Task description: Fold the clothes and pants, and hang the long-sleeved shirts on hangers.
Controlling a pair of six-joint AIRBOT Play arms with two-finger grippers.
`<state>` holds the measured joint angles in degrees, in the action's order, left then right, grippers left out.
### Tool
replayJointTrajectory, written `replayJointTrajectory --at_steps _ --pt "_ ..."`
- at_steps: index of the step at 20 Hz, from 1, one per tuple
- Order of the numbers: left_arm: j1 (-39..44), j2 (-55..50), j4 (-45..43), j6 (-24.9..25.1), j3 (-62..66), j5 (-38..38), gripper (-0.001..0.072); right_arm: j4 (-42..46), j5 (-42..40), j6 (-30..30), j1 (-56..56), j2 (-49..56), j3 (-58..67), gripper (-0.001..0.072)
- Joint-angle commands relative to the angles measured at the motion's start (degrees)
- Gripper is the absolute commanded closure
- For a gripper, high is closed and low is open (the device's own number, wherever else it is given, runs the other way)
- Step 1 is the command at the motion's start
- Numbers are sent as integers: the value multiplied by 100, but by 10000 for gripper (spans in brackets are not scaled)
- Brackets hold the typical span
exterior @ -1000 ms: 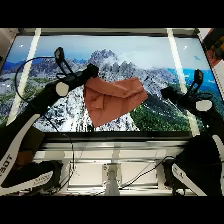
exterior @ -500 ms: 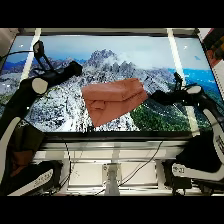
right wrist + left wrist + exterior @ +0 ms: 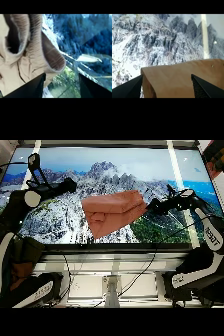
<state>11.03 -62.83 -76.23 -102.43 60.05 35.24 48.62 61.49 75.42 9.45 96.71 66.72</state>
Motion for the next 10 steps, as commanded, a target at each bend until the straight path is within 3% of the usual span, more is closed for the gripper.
replayJointTrajectory --at_steps 1,7,10 --pt "-7 9 -28 -2 4 50 -4 111 9 72 -72 251 166 229" --pt "-7 9 -28 -2 4 50 -3 120 -833 107 -623 264 186 271" --pt "-4 9 -31 -4 4 66 -3 118 -927 101 -723 264 188 581"
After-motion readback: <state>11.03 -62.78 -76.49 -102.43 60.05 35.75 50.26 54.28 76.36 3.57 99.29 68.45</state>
